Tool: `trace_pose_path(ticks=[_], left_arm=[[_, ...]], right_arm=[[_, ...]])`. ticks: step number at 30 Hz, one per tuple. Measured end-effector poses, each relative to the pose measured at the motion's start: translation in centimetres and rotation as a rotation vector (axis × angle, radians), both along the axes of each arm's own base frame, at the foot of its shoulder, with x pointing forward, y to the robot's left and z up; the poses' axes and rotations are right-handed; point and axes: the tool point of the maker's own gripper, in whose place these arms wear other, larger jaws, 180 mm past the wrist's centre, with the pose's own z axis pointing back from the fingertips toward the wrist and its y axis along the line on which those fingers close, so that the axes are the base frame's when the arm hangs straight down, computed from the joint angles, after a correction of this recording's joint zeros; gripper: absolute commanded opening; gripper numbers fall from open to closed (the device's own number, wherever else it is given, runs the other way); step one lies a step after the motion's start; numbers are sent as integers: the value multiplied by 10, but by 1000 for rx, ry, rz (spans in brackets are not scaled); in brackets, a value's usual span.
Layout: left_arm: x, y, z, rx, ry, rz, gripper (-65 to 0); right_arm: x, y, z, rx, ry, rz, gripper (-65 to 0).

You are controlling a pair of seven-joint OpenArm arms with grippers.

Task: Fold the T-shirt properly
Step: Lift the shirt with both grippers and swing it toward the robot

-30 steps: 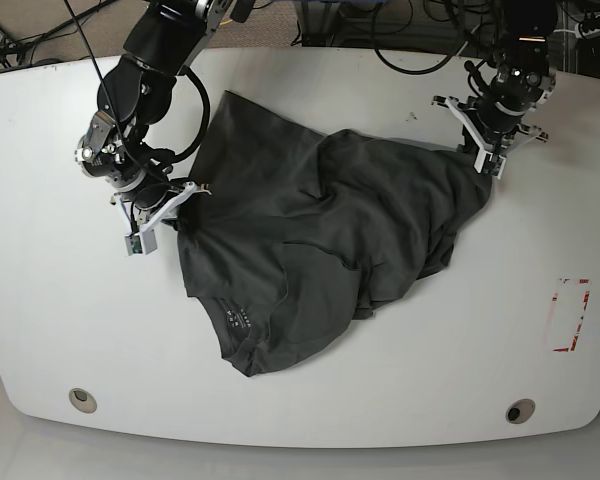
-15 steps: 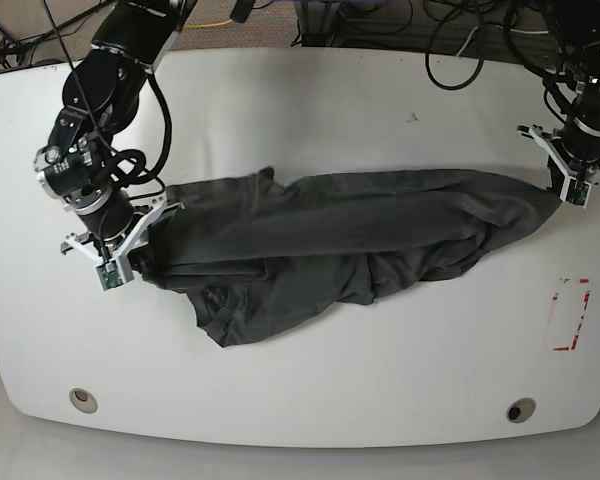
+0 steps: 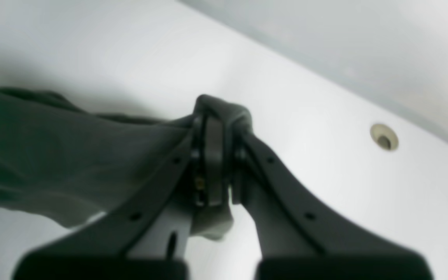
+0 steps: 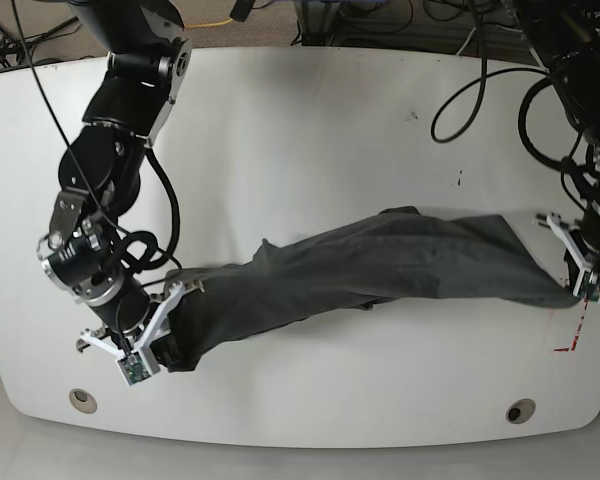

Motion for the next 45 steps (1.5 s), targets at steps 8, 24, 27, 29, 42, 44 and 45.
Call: trace_pose_path(ticks=[8,24,27,29,42,44,45], left_arm=[[45,-4,64,105,-111,24,-650],[78,2,221,118,-431,81,-650],[74,7,256,117,-503,104,-650],[70,11,276,111,-536,122,-650],[77,-10,175,152,-277,82,-650],[71,-13,141,146,-208,80,-650],[65,-15,128,139,-190,81,-650]], right_arm=[[47,7,52,-83,-72,13,-650],[105,-23,192,-120,-243,-18,-650],[102,-25,225,-164,-308,-22,-650],[96,-28,242,-179,-355,-27,-650],[71,-52,134,-196,-199,-70,-650],[60,-56,100,-199,-136,-89,-650],[53,-55,88,-192,-126,-98,-650]])
